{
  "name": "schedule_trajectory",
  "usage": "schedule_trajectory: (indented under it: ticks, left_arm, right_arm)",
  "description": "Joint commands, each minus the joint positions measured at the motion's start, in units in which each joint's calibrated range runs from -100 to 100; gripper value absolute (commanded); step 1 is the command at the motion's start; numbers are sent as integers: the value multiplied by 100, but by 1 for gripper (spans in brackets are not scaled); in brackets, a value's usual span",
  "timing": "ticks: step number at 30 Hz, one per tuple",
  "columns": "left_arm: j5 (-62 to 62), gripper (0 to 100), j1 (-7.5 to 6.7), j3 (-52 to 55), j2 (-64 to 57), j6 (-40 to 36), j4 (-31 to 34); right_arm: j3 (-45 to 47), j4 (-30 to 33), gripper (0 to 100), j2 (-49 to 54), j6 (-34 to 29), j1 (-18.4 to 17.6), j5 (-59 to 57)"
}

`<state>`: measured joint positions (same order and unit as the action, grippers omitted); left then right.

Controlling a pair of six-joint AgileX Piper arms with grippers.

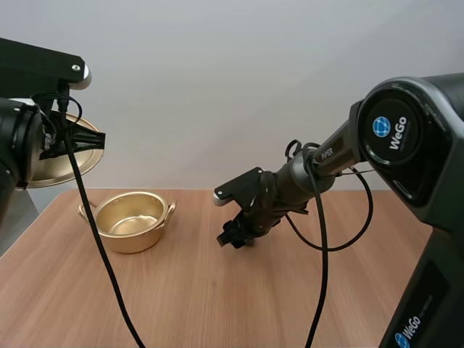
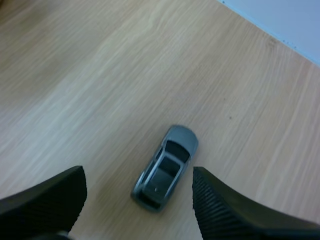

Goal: Open the pot, put the car inside, and close it

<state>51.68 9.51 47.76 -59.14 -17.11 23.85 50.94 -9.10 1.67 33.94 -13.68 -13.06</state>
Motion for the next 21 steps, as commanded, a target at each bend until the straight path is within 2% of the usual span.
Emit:
schedule_trajectory:
  ticks: [1, 9, 18, 20, 21]
  left_arm:
    - [6, 0, 0, -3, -8, 6, -2]
    - [6, 0, 0, -3, -8, 6, -2]
    - [-13, 0, 0, -3, -8, 4, -2]
    - [-32, 0, 0, -3, -8, 4, -2]
    - [-32, 0, 0, -3, -8, 4, -2]
  right_arm:
    - [-110, -20, 100, -149, 0, 4, -20]
    - [-146, -33, 100, -835, 0, 58, 81]
    - [-146, -4, 99, -1057, 9, 395, 379]
    - [-146, -19, 49, -1057, 10, 456, 394]
    - [-146, -29, 15, -1057, 0, 475, 378]
